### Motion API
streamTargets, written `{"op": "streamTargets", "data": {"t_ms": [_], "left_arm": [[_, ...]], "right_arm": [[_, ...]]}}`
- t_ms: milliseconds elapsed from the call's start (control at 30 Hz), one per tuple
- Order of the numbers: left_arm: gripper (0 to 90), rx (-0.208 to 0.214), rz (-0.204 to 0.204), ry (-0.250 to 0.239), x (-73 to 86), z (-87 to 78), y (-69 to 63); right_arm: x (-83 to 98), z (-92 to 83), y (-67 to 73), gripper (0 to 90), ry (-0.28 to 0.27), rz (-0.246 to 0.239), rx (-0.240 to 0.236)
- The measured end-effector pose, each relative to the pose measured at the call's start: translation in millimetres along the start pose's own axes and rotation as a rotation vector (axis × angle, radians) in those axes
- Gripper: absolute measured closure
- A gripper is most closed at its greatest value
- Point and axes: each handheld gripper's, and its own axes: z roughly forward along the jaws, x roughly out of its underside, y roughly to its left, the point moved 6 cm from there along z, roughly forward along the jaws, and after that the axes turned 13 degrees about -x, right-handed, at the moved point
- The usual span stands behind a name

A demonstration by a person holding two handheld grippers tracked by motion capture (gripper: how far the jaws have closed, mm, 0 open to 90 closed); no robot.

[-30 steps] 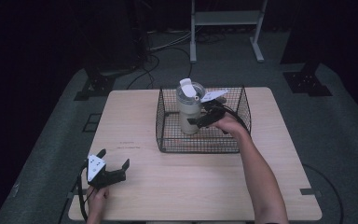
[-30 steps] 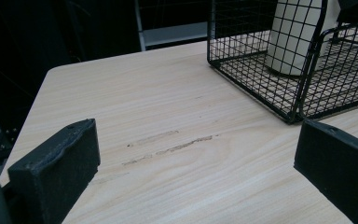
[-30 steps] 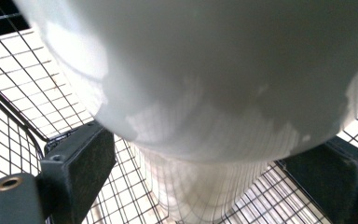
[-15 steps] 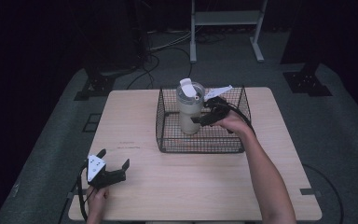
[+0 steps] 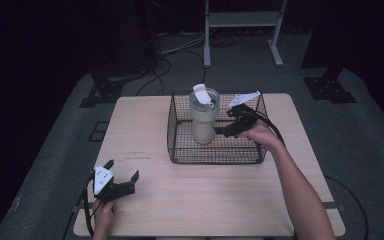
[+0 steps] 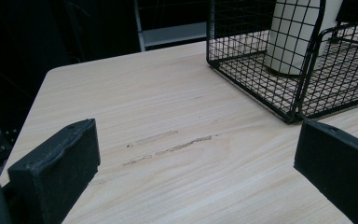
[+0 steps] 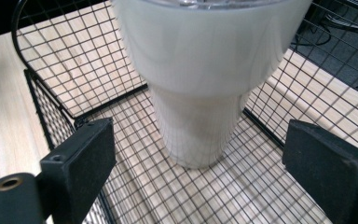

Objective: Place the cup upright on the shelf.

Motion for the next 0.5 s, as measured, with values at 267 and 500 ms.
{"op": "streamTargets", "data": {"t_ms": [267,500], "left_arm": [[0.0,-0.001,-0.004,0.001,0.0,0.1,0.4],[0.0,0.0,-0.003,0.001,0.0,0.1,0.3]], "right_arm": [[1.5,-16.3,9.1,9.0,-0.02,-0.011,0.0],[4.6,-27.6,17.6,9.0,-0.022,-0.019,-0.002]]}}
